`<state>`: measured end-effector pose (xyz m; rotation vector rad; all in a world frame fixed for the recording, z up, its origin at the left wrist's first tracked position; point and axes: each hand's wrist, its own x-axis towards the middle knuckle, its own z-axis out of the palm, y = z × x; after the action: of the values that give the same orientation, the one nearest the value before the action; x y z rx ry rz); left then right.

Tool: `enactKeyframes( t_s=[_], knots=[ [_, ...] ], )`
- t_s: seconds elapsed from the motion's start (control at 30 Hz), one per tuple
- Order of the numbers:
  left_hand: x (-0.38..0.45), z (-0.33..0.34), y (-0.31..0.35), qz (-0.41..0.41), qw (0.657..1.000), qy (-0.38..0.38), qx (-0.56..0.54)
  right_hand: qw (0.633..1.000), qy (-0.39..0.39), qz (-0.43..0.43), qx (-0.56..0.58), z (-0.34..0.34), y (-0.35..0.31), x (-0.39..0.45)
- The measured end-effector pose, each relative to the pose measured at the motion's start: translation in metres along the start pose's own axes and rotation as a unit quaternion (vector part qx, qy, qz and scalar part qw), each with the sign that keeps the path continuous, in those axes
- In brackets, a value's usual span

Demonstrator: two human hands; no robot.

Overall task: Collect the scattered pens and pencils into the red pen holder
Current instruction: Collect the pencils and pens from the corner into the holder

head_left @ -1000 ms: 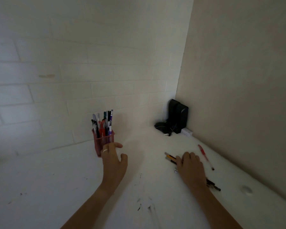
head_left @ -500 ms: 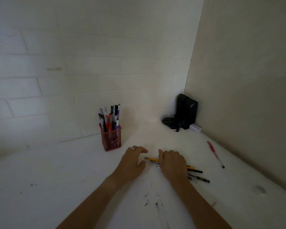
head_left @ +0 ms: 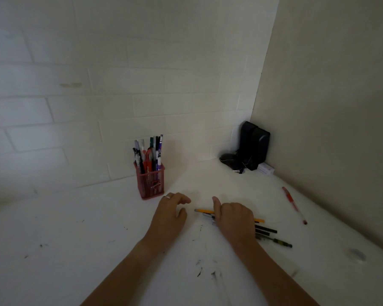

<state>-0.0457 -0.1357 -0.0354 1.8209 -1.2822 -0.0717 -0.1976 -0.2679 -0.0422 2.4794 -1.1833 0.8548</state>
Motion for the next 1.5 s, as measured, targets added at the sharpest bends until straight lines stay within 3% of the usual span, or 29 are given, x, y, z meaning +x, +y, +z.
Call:
enactKeyframes(
  t_s=[0.37, 0.67, 0.83, 0.97, 1.1, 1.17, 1.3, 1.5],
  knots=[
    [-0.006, -0.003, -0.006, 0.022, 0.999, 0.039, -0.019, 0.999, -0.005, -0.043, 0.015, -0.008, -0.011, 0.005],
    [-0.006, 0.005, -0.017, 0.056, 0.994, -0.086, 0.025, 0.995, -0.083, -0.058, 0.021, -0.005, -0.056, 0.014],
    [-0.002, 0.001, -0.024, 0.044, 0.994, -0.097, 0.031, 0.976, -0.131, 0.033, 0.171, -0.010, -0.069, 0.023],
    [-0.001, 0.005, -0.026, 0.046, 0.993, -0.094, 0.060, 0.941, -0.162, -0.050, 0.293, -0.003, -0.046, 0.026],
    [-0.002, 0.004, -0.026, 0.059, 0.991, -0.090, 0.085, 0.922, -0.156, -0.089, 0.343, -0.006, -0.007, 0.026],
    [-0.002, 0.003, -0.026, 0.056, 0.992, -0.088, 0.074, 0.921, -0.165, -0.093, 0.341, -0.013, 0.017, 0.025],
    [-0.003, 0.002, -0.022, 0.050, 0.993, -0.085, 0.061, 0.900, -0.321, -0.109, 0.274, -0.025, 0.049, 0.015],
    [-0.004, 0.002, -0.018, 0.040, 0.991, -0.090, 0.088, 0.890, -0.321, -0.149, 0.288, -0.017, 0.032, 0.009]
  ],
)
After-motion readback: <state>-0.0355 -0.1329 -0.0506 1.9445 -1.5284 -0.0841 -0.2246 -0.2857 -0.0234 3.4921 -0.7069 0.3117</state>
